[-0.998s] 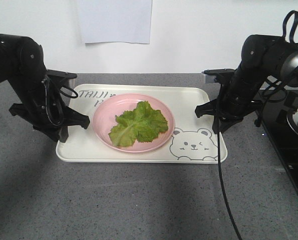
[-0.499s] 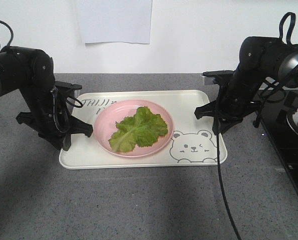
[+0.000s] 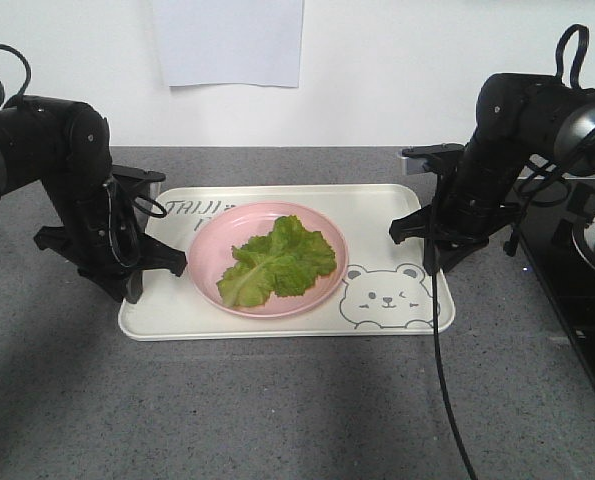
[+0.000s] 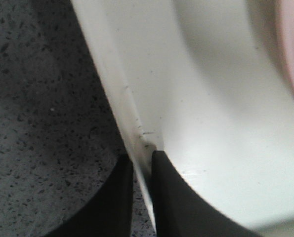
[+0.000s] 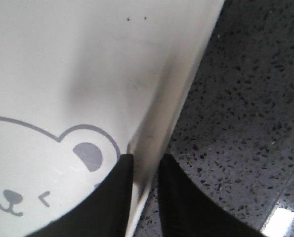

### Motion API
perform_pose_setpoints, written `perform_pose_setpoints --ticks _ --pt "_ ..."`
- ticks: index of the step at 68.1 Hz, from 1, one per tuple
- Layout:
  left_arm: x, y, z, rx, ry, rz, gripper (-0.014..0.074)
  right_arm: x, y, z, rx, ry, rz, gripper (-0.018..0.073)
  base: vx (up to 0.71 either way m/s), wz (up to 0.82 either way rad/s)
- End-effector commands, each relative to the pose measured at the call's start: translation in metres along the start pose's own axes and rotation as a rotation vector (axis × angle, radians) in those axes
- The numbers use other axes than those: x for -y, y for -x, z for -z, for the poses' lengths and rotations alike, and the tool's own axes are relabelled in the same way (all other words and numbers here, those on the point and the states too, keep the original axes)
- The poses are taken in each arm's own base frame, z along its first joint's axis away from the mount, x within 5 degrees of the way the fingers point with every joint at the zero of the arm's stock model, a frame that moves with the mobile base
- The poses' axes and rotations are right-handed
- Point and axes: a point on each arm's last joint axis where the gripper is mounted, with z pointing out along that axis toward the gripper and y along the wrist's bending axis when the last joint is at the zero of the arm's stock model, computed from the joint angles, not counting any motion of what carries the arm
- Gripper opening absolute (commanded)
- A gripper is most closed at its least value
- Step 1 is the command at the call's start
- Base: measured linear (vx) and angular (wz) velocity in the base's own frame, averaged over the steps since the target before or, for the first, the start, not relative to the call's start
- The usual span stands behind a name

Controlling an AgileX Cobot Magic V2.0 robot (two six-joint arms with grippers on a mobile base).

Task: Transfer vegetables to tray and serve
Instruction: 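Lower the cream tray with both grippers onto the counter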

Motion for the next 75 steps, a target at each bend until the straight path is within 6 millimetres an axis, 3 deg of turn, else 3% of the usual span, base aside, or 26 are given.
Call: perform_pose_setpoints --ticks 1,19,56,75 --pt "0.0126 0.0014 0.0312 0.111 -0.048 -0.045 0.0029 -0.0181 -0.0007 0.0346 0.077 0.055 0.032 0.0211 0.00 0.00" --pt "0.0125 0.0000 0.0311 0.095 -0.047 -0.046 0.0104 -0.0176 -0.0007 0.0346 0.077 0.055 0.023 0.0312 0.00 0.00" --pt "0.0118 -0.0014 0.0309 0.079 -0.040 -0.048 0.0256 -0.0146 -0.0017 0.0344 0.065 0.024 -0.031 0.0314 0.00 0.00" --pt "0.0102 -0.0015 0.0309 0.077 -0.022 -0.054 0.0263 -0.0105 -0.0029 0.0363 0.062 -0.024 -0.054 0.0314 0.00 0.00"
